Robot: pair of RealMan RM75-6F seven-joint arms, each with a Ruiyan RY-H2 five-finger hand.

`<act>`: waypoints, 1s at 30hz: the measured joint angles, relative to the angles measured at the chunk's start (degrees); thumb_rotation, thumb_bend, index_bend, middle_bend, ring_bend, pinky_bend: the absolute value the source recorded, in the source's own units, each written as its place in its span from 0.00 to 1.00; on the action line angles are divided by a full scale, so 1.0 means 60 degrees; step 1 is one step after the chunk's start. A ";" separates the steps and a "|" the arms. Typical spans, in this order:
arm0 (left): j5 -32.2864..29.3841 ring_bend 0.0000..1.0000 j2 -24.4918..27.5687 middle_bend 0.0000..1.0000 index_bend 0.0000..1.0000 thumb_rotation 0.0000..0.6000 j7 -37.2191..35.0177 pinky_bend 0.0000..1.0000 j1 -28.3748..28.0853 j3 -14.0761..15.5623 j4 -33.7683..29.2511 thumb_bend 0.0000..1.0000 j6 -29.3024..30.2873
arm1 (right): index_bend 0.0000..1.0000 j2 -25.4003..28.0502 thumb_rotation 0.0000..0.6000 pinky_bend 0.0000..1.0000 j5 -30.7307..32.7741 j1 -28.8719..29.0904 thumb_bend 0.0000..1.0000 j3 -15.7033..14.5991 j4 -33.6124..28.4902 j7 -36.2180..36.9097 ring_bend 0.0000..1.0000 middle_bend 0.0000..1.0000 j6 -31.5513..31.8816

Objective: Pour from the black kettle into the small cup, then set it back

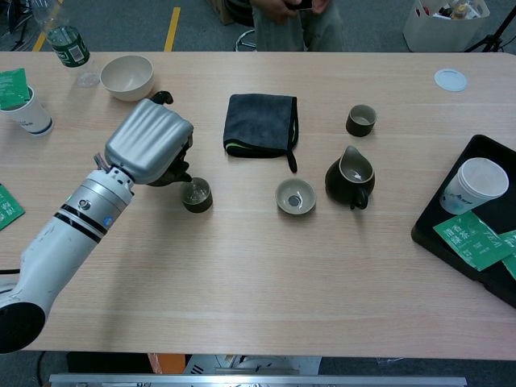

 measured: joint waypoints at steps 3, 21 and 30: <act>0.0045 0.88 -0.0019 1.00 0.96 1.00 -0.0002 0.24 0.0010 -0.0007 0.0035 0.25 -0.0013 | 0.36 -0.0010 1.00 0.23 -0.0001 0.0002 0.00 -0.0002 0.0019 0.0014 0.23 0.39 -0.0014; 0.0260 0.88 -0.0099 1.00 0.96 1.00 -0.0026 0.24 0.0088 -0.0050 0.0174 0.25 -0.0039 | 0.36 -0.0019 1.00 0.23 0.0015 0.0005 0.00 0.0023 0.0043 0.0022 0.23 0.39 -0.0027; 0.0427 0.88 -0.0179 1.00 0.96 1.00 -0.0035 0.24 0.0111 -0.0056 0.0335 0.25 0.0005 | 0.36 -0.0004 1.00 0.23 0.0027 0.0004 0.00 0.0034 0.0038 0.0006 0.23 0.39 -0.0032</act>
